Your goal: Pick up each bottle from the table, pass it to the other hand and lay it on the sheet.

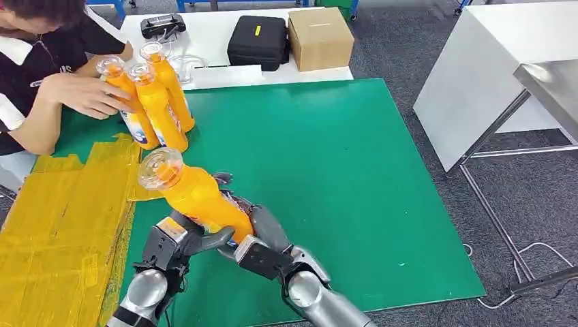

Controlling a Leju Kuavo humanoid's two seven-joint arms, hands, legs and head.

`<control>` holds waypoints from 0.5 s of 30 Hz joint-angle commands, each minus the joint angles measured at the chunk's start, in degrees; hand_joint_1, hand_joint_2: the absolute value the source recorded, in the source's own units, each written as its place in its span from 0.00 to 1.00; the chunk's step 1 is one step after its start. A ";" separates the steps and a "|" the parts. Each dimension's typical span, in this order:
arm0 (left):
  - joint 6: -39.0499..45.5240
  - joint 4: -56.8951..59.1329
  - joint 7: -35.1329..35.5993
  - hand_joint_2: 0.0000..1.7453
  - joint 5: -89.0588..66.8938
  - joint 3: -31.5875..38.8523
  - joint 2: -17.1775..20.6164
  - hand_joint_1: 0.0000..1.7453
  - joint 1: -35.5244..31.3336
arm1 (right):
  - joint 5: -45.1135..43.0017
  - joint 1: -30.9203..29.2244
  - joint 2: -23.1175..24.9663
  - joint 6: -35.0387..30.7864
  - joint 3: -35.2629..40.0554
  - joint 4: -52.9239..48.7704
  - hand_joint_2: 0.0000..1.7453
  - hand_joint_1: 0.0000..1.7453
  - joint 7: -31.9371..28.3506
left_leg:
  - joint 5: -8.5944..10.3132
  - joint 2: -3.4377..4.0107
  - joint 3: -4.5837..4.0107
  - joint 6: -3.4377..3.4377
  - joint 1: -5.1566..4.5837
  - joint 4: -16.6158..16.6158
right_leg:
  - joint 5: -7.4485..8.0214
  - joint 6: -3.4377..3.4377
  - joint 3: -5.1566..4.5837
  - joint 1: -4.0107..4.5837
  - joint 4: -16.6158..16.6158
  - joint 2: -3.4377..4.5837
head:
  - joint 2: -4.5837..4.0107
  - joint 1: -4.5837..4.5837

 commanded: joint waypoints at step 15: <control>7.22 0.87 -1.67 1.00 2.37 5.59 -1.75 1.00 -2.70 | -1.63 2.07 -1.28 -2.40 2.82 0.54 1.00 0.00 -1.20 | -0.14 -0.24 0.30 -0.12 0.14 0.03 | -0.15 -0.15 0.37 0.13 -0.03 -0.15 | 0.00 0.00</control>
